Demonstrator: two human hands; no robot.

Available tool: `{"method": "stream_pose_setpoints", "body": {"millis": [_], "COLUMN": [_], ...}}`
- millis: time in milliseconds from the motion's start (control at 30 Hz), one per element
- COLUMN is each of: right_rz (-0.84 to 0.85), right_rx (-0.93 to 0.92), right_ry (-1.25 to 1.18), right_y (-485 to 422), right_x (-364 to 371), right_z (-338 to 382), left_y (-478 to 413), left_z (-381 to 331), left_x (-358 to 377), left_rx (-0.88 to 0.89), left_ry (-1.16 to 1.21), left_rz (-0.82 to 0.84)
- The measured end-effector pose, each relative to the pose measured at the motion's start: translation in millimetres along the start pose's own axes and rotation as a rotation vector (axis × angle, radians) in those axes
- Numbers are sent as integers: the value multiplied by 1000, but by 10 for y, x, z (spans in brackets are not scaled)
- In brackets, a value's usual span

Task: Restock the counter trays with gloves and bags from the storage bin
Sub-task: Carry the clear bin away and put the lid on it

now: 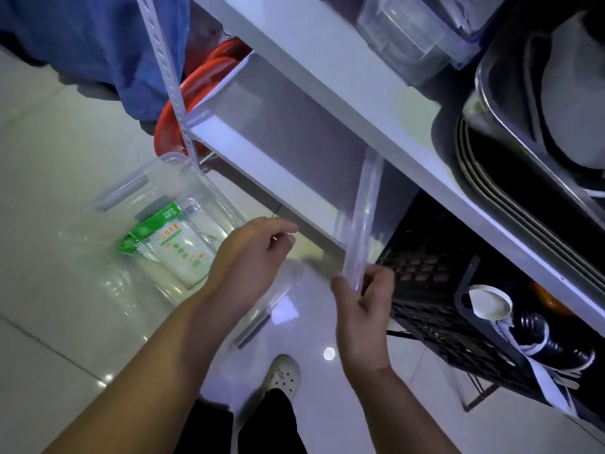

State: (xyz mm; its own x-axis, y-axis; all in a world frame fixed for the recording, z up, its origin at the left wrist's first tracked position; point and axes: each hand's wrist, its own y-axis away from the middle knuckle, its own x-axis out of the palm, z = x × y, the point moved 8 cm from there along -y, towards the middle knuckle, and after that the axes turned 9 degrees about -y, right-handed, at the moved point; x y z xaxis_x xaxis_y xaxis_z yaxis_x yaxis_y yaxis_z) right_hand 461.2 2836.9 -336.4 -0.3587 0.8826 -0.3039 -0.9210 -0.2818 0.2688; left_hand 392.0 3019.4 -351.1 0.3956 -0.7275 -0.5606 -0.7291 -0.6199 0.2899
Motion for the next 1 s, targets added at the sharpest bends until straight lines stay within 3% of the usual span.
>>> {"method": "stream_pose_setpoints", "body": {"millis": [133,233,467,533,633,733,867,1000], "right_rz": [89,212,605,523,197,-31,81,97], "right_rx": [-247,-316,-425,-391,-250,116,342,259], "right_ry": [248,431,527,571,731,857,710,641], "right_y": [213,384,752,558,90,-275,-446,-479], "right_x": [424,776,1193,1072,728,425,586,898], "right_z": [-109,-311,-826,-936,-1171,-1526,-1900,-1861], "left_y": [-3,14,448,595,758,855,996,1192], "left_z": [354,682,1597,1813,2064,2313,2689,3045], "left_x": [-80,-92,-295,-310,-351,-367,-335,-271], "left_rx": [-144,-298,-634,-680,-713,-747,-817,-894], "left_ry": [187,281,338,358,387,425,563,629], "left_rz": [17,-3,-245,-270,-284,-265,-263,-336]}}
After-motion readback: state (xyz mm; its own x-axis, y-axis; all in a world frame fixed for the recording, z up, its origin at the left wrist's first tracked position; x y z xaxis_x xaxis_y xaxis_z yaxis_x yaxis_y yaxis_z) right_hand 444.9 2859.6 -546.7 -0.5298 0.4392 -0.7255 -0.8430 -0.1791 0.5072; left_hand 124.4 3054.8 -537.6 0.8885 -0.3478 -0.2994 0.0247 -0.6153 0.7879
